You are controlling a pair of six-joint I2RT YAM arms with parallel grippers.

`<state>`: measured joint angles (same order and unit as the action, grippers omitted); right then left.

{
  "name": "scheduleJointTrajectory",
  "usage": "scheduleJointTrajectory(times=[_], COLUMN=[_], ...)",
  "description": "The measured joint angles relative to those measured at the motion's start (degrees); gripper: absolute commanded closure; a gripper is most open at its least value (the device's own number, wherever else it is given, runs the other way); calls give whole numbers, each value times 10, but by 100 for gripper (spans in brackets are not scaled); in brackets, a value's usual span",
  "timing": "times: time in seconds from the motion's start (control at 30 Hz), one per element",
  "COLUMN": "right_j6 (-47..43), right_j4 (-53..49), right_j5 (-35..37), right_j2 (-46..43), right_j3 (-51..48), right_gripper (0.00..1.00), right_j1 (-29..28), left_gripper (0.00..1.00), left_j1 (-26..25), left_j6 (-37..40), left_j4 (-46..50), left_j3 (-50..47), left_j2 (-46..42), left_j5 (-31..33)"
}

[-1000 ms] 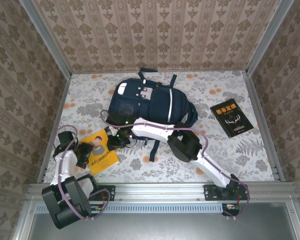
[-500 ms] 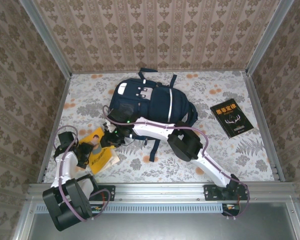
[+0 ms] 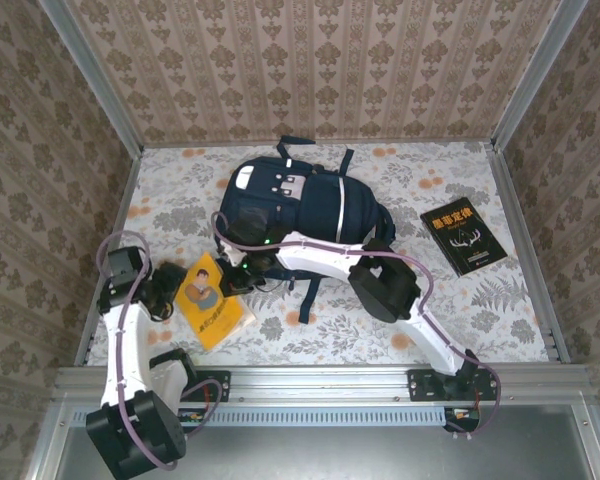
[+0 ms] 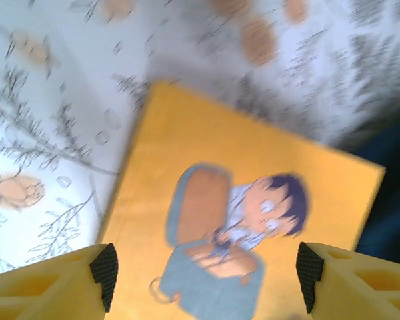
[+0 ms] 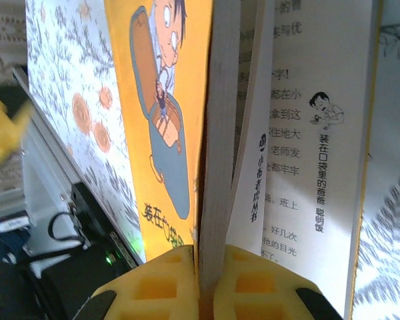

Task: Pack the student bag

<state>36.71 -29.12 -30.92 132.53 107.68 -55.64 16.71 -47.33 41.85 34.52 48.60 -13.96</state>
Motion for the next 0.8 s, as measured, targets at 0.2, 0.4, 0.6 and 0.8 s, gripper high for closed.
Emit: scheduleJointTrajectory(times=[0.2, 0.4, 0.6, 0.8], right_j6=[-79, -129, -158, -125], right_j4=[-16, -8, 25, 75], right_j5=[45, 73, 87, 67], right_j2=[-91, -187, -294, -397], right_j3=[-102, -199, -302, -386], right_gripper=[100, 100, 100, 100], right_j1=[-1, 3, 15, 72], left_gripper=[25, 25, 25, 25], left_j1=[-8, -34, -73, -143], left_j6=[3, 5, 8, 31], left_j4=[46, 58, 30, -11], left_j3=[42, 66, 63, 70], left_j2=[-15, -16, -14, 9], left_j5=[38, 52, 25, -13])
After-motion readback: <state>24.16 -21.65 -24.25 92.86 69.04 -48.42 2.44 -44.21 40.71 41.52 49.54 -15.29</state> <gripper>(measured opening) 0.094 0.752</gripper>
